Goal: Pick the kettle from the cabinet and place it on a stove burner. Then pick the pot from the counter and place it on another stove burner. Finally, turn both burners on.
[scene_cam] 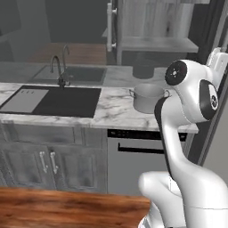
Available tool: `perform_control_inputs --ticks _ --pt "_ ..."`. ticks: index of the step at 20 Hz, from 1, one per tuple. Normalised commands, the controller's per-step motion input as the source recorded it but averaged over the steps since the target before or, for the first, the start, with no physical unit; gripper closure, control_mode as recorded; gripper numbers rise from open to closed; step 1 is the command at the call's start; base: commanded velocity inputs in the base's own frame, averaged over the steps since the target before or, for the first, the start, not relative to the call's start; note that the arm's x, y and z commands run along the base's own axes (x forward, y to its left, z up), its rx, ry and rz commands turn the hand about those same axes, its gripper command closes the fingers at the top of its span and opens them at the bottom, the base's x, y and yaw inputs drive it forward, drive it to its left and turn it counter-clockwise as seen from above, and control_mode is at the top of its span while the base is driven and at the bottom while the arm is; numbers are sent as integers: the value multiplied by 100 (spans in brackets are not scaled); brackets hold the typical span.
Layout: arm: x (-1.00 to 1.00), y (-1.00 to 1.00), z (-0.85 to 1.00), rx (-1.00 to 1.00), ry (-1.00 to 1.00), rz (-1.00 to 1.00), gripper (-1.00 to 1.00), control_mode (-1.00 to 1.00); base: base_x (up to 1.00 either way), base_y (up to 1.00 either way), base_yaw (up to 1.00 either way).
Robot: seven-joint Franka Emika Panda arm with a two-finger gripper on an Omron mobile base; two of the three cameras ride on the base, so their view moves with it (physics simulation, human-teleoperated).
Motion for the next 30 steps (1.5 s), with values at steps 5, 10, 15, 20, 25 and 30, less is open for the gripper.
perform_control_inputs --ticks 5,10,15,20,25,30 --pt "0 0 0 0 0 0 -100 100 43 3 -11" --pt "0 0 0 0 0 0 -100 100 45 8 -11" --pt "0 0 0 0 0 0 -100 100 38 17 -7" --pt "0 0 0 0 0 0 -100 100 34 20 -3" --pt "0 0 0 0 0 0 -100 100 37 18 -3" --pt "0 0 0 0 0 0 -100 100 41 22 -4"
